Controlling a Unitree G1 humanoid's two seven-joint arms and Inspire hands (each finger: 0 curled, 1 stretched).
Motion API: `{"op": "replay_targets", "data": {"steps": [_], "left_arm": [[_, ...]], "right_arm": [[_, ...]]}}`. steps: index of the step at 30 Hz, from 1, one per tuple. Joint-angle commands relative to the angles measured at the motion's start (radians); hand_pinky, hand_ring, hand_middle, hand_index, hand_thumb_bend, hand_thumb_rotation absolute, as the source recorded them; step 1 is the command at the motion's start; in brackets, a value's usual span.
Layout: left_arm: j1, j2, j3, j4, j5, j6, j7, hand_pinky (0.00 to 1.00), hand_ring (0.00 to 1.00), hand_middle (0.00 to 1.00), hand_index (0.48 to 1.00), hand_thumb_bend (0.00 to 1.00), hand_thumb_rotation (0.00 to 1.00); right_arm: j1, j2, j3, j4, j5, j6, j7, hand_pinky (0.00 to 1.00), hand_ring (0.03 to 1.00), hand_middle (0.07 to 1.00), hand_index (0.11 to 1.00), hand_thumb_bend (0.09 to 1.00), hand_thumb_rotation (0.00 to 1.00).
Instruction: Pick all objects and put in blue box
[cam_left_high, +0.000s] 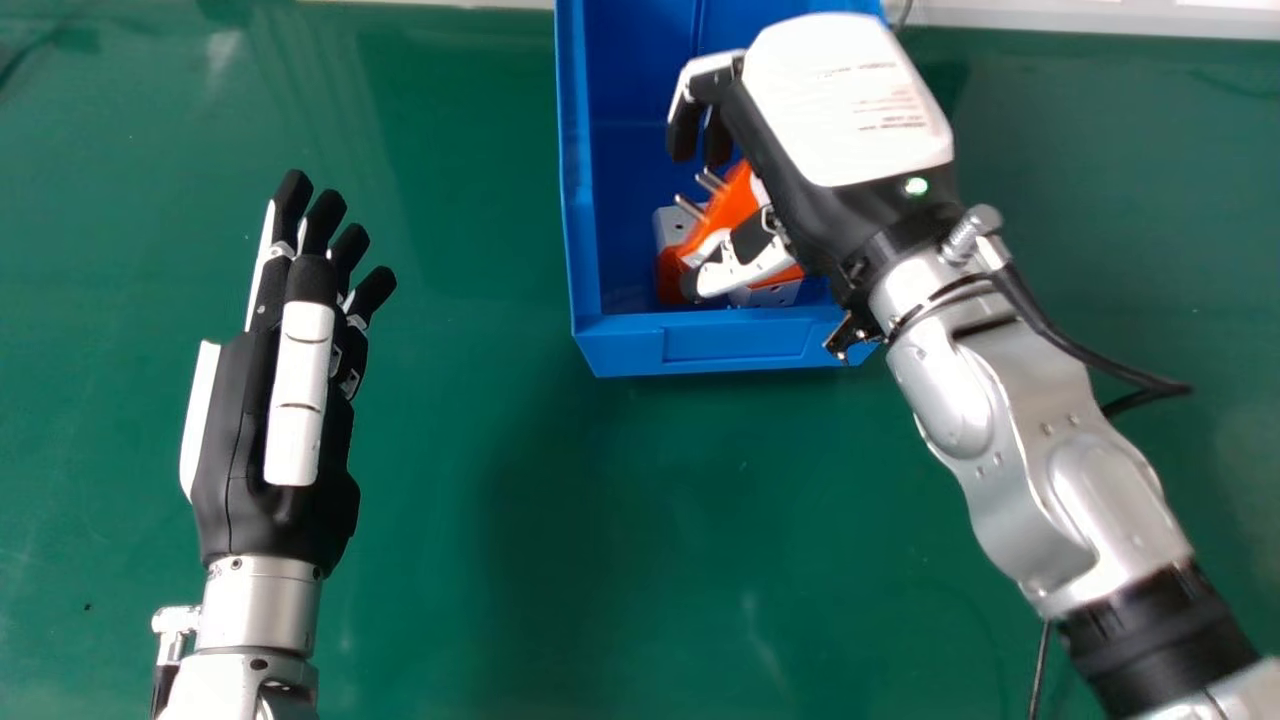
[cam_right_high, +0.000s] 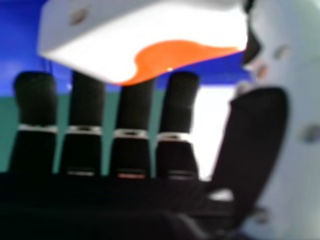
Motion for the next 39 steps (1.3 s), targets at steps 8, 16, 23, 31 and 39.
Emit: {"op": "replay_targets", "data": {"steps": [8,16,23,31,39], "left_arm": [[0.006,-0.003,-0.006,-0.018,0.003,-0.020,-0.001,0.92,0.97,0.98,0.976,0.70,0.81],[0.005,-0.003,-0.005,-0.017,-0.005,-0.015,-0.003,0.92,0.96,0.98,0.975,0.70,0.81],[0.006,0.002,-0.005,-0.018,-0.001,-0.018,-0.008,0.92,0.96,0.98,0.973,0.70,0.81],[0.007,0.005,-0.006,-0.016,-0.001,-0.019,-0.011,0.92,0.96,0.98,0.973,0.70,0.81],[0.004,0.001,-0.007,-0.015,-0.004,-0.016,-0.009,0.92,0.96,0.98,0.973,0.70,0.81]], "right_arm": [[-0.143,-0.033,0.091,0.263,-0.004,-0.058,-0.144,0.29,0.406,0.503,0.522,0.498,0.00],[-0.213,-0.024,0.137,0.379,0.016,-0.070,-0.207,0.30,0.412,0.505,0.522,0.498,0.00],[-0.240,-0.022,0.163,0.413,0.036,-0.079,-0.234,0.30,0.417,0.511,0.519,0.497,0.00],[-0.267,-0.018,0.197,0.431,0.030,-0.049,-0.254,0.30,0.420,0.513,0.518,0.496,0.00],[-0.266,-0.017,0.217,0.424,0.032,-0.026,-0.243,0.27,0.401,0.498,0.521,0.502,0.00]]}}
